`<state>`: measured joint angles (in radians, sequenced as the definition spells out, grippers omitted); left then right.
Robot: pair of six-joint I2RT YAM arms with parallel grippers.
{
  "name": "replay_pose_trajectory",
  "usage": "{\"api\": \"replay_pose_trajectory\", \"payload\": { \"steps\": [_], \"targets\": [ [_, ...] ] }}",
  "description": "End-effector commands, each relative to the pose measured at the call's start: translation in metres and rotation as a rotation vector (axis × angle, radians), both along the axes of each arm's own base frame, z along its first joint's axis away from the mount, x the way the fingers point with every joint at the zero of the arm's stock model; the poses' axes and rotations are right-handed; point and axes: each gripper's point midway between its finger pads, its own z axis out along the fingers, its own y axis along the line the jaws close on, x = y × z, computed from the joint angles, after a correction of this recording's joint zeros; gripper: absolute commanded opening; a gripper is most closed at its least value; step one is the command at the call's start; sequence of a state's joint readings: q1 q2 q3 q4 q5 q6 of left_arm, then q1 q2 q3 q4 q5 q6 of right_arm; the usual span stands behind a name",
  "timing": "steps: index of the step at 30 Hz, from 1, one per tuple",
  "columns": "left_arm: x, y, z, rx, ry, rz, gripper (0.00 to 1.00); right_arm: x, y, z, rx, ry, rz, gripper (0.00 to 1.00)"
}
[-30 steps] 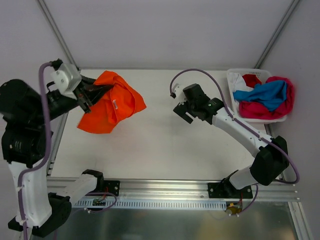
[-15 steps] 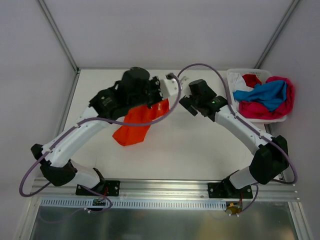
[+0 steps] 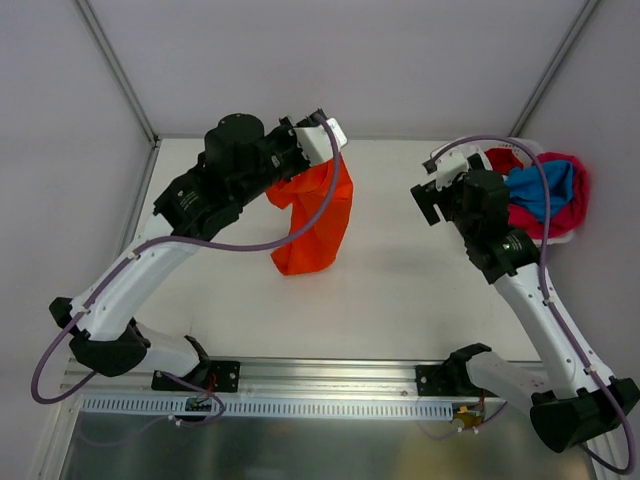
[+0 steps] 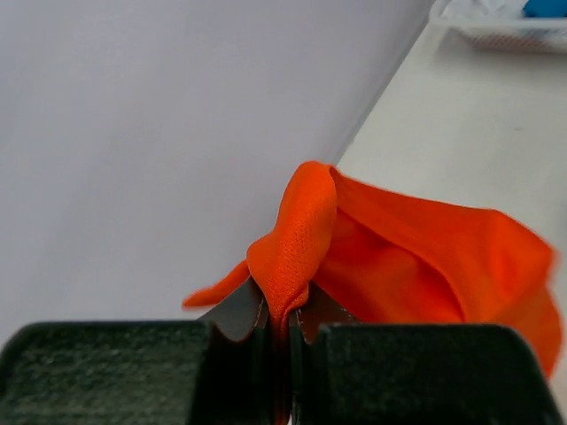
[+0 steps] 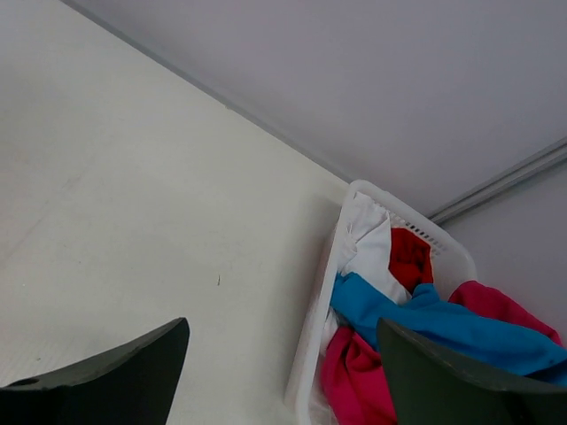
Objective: Fold and stack the t-shirts
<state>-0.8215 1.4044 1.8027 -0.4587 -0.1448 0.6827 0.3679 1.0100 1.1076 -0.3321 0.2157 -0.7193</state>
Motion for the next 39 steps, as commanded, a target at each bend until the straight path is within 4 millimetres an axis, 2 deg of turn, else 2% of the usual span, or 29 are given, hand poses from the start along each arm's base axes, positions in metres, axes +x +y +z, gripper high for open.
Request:
{"api": "replay_pose_trajectory", "payload": {
  "steps": [1, 2, 4, 5, 7, 8, 9, 10, 12, 13, 15, 16, 17, 18, 20, 21, 22, 23, 24, 25, 26, 27, 29, 30, 33, 37, 39],
  "targets": [
    [-0.043, -0.012, 0.052, -0.055, -0.162, -0.118, 0.00, 0.007, -0.001, -0.018, -0.056, 0.034, 0.002, 0.91],
    [-0.047, -0.021, 0.055, -0.055, -0.170, -0.120, 0.00, 0.008, -0.001, -0.020, -0.059, 0.039, 0.000, 0.91],
    [-0.020, 0.003, 0.087, -0.149, -0.256, 0.057, 0.00, 0.009, -0.003, -0.021, -0.062, 0.048, -0.018, 0.91],
    [0.002, 0.040, 0.125, -0.275, -0.333, 0.180, 0.00, 0.009, -0.003, -0.021, -0.054, 0.050, -0.026, 0.91],
    [0.023, 0.079, 0.149, -0.417, -0.325, 0.296, 0.00, 0.006, -0.005, -0.022, -0.057, 0.055, -0.034, 0.91],
    [0.025, 0.104, 0.171, -0.460, -0.367, 0.359, 0.00, 0.005, -0.007, -0.024, -0.066, 0.056, -0.037, 0.91],
    [0.031, 0.130, 0.181, -0.480, -0.405, 0.437, 0.00, 0.005, -0.009, -0.024, -0.073, 0.053, -0.049, 0.91],
    [0.031, 0.138, 0.187, -0.484, -0.422, 0.457, 0.00, 0.005, -0.010, -0.024, -0.075, 0.051, -0.053, 0.91],
    [0.011, 0.146, 0.208, -0.539, -0.455, 0.414, 0.00, 0.004, -0.010, -0.025, -0.074, 0.051, -0.049, 0.91],
    [-0.021, 0.148, 0.229, -0.611, -0.481, 0.307, 0.00, 0.005, -0.010, -0.025, -0.069, 0.051, -0.048, 0.91],
    [-0.059, 0.160, 0.263, -0.722, -0.519, 0.232, 0.00, 0.005, -0.006, -0.026, -0.054, 0.058, -0.039, 0.91],
    [-0.062, 0.160, 0.265, -0.743, -0.482, 0.220, 0.00, 0.005, -0.005, -0.026, -0.050, 0.060, -0.039, 0.91],
    [-0.078, 0.171, 0.281, -0.785, -0.517, 0.213, 0.00, 0.005, -0.004, -0.027, -0.049, 0.063, -0.038, 0.91],
    [-0.079, 0.167, 0.281, -0.770, -0.516, 0.190, 0.00, 0.006, -0.003, -0.028, -0.046, 0.065, -0.037, 0.91],
    [-0.058, 0.146, 0.253, -0.683, -0.416, 0.172, 0.00, 0.005, 0.001, -0.031, -0.050, 0.073, -0.026, 0.91],
    [-0.057, 0.113, 0.233, -0.581, -0.342, 0.035, 0.00, 0.005, 0.001, -0.031, -0.053, 0.073, -0.028, 0.92],
    [-0.037, 0.075, 0.195, -0.451, -0.233, -0.030, 0.00, 0.005, 0.002, -0.031, -0.055, 0.074, -0.025, 0.92],
    [-0.056, 0.034, 0.141, -0.302, -0.064, -0.159, 0.00, 0.005, 0.003, -0.031, -0.057, 0.075, -0.023, 0.92],
    [-0.068, 0.005, 0.106, -0.195, -0.002, -0.235, 0.00, 0.005, 0.003, -0.031, -0.057, 0.074, -0.028, 0.92],
    [-0.096, -0.037, 0.054, -0.033, 0.023, -0.348, 0.00, 0.004, 0.005, -0.031, -0.058, 0.074, -0.023, 0.92],
    [-0.085, -0.032, 0.040, 0.021, 0.008, -0.291, 0.00, 0.004, 0.004, -0.032, -0.063, 0.076, -0.023, 0.92],
    [-0.094, -0.041, 0.036, 0.048, -0.007, -0.278, 0.00, 0.004, 0.003, -0.032, -0.068, 0.073, -0.029, 0.92],
    [-0.085, -0.039, 0.046, 0.011, -0.033, -0.240, 0.00, 0.004, 0.001, -0.037, -0.084, 0.080, -0.034, 0.92],
    [-0.074, -0.030, 0.071, -0.067, -0.095, -0.197, 0.00, 0.003, -0.001, -0.038, -0.091, 0.082, -0.043, 0.92],
    [-0.069, -0.012, 0.104, -0.141, -0.166, -0.155, 0.00, 0.003, -0.001, -0.044, -0.091, 0.083, -0.041, 0.92],
    [-0.060, -0.014, 0.094, -0.117, -0.171, -0.128, 0.00, 0.006, 0.002, -0.045, -0.087, 0.097, -0.043, 0.92],
    [-0.054, -0.018, 0.077, -0.092, -0.149, -0.119, 0.00, 0.006, 0.003, -0.044, -0.083, 0.097, -0.041, 0.92]
  ]
}}
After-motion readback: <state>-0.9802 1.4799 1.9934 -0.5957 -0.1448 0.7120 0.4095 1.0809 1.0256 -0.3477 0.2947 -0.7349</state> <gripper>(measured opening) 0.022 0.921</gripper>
